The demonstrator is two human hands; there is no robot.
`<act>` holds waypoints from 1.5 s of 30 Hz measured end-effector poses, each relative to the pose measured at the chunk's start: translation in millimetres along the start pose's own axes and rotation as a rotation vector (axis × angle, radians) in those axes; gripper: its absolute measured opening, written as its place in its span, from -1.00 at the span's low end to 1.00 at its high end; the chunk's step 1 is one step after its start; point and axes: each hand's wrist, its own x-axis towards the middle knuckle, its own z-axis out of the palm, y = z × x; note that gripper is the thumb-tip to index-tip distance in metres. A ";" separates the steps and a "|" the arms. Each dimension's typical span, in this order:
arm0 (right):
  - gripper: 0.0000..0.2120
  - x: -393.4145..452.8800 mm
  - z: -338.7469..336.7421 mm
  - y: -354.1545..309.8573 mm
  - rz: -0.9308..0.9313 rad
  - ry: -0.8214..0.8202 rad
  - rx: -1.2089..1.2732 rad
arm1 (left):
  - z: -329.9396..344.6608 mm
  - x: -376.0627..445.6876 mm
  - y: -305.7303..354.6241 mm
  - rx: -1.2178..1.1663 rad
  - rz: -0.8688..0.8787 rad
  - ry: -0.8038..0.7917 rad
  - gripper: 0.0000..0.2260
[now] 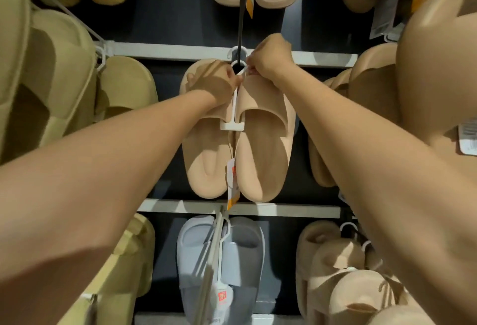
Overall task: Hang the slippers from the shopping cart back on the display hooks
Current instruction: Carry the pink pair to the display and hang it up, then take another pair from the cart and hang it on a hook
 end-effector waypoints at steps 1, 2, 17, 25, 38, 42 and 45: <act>-0.81 -3.3 3.6 -1.5 -0.038 0.034 -0.068 | -2.1 -2.6 0.1 0.003 0.003 0.008 -0.71; -0.81 -7.8 5.3 -6.7 -0.079 0.060 -0.119 | -4.7 -4.5 -0.2 0.019 0.007 0.021 -0.71; -0.81 -276.3 -35.5 -102.3 -0.590 -0.054 0.067 | -210.4 -266.9 14.0 0.374 -0.067 0.163 -0.81; -0.72 -490.4 -71.5 -166.7 -0.816 -0.278 0.593 | -347.5 -489.9 69.2 0.705 -0.444 0.118 -0.71; -0.79 -763.3 -115.3 -281.0 -1.231 -0.908 1.502 | -497.8 -758.6 179.6 1.314 -1.394 0.421 -0.76; -0.80 -827.7 -112.1 -310.3 -1.305 -1.051 1.686 | -511.6 -818.4 208.8 1.606 -1.553 0.573 -0.86; -0.81 -876.3 -99.2 -324.6 -1.402 -1.122 1.698 | -507.9 -859.6 224.1 1.713 -1.749 0.650 -0.91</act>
